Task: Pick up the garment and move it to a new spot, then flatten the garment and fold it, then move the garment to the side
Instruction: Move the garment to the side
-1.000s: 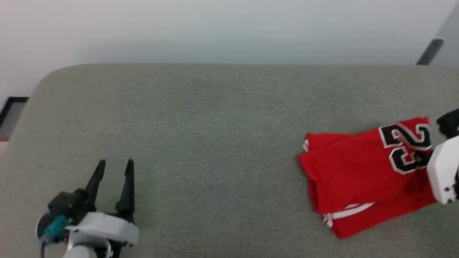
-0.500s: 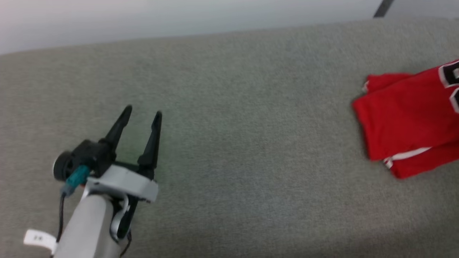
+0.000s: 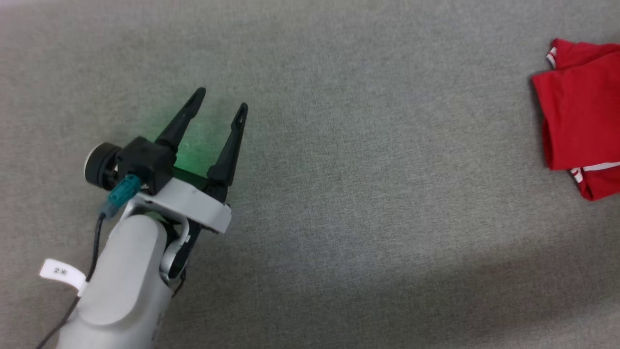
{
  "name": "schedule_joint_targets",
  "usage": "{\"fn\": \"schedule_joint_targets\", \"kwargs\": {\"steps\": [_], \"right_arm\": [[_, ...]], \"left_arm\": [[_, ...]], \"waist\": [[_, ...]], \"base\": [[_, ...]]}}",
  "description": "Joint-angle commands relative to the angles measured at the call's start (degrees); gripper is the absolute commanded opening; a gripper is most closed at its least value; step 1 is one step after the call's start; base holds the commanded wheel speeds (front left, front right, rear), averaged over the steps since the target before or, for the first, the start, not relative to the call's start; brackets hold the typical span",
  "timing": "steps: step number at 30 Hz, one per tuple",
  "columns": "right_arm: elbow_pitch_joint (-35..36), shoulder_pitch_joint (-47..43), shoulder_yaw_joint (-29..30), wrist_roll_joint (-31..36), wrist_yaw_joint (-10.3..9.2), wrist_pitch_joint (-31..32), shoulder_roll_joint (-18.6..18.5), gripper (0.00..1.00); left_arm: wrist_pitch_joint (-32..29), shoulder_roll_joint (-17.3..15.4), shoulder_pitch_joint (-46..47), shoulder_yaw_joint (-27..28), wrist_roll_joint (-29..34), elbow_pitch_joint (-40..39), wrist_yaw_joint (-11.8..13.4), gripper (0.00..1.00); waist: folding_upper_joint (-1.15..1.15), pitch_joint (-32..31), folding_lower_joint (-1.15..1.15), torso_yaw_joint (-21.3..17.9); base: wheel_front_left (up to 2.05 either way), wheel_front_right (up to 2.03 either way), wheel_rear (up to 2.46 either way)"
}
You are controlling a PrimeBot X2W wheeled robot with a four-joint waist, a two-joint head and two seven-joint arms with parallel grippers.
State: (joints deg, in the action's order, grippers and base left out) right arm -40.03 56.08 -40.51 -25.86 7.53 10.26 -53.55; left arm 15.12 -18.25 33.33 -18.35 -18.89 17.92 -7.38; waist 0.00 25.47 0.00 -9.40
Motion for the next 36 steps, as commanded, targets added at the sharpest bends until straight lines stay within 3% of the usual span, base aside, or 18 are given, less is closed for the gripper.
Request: {"fn": "schedule_joint_targets", "kwargs": {"steps": [1, 13, 20, 23, 36], "right_arm": [[-0.84, 0.83, 0.19, 0.68, -0.08, -0.74, 0.81, 0.00], [-16.35, 2.59, 3.57, 6.20, -0.07, -8.38, 9.40, 0.02], [-21.58, 4.39, 4.28, 8.83, -0.08, -9.71, 11.56, 0.66], [-22.87, 4.90, 3.94, 9.54, -0.08, -10.03, 11.80, 1.00], [-24.99, 3.08, 4.03, 6.40, -0.08, -15.14, 13.77, 1.00]], "left_arm": [[-0.02, -0.25, 0.80, -0.22, -0.44, 0.23, -0.07, 1.00], [-0.02, -0.86, 3.44, -3.01, -1.70, 1.77, -0.07, 1.00], [-0.02, -1.02, 1.21, -2.04, -2.24, 2.43, -0.07, 1.00], [-0.02, -0.67, 0.12, -1.58, -2.46, 2.52, -0.08, 1.00], [-0.02, -0.42, -8.52, 2.76, -2.17, 2.05, 0.18, 1.00]], "waist": [[0.00, 2.31, 0.00, -0.26], [0.00, 3.18, 0.00, 2.25], [0.00, -0.22, 0.00, 2.02], [0.00, -2.43, 0.00, 2.00], [0.00, -13.66, 0.00, 3.10]], "base": [[0.00, 0.00, 0.00], [0.00, 0.00, 0.00], [0.00, 0.00, 0.00], [0.00, 0.00, 0.00], [0.00, 0.00, 0.00]]}}
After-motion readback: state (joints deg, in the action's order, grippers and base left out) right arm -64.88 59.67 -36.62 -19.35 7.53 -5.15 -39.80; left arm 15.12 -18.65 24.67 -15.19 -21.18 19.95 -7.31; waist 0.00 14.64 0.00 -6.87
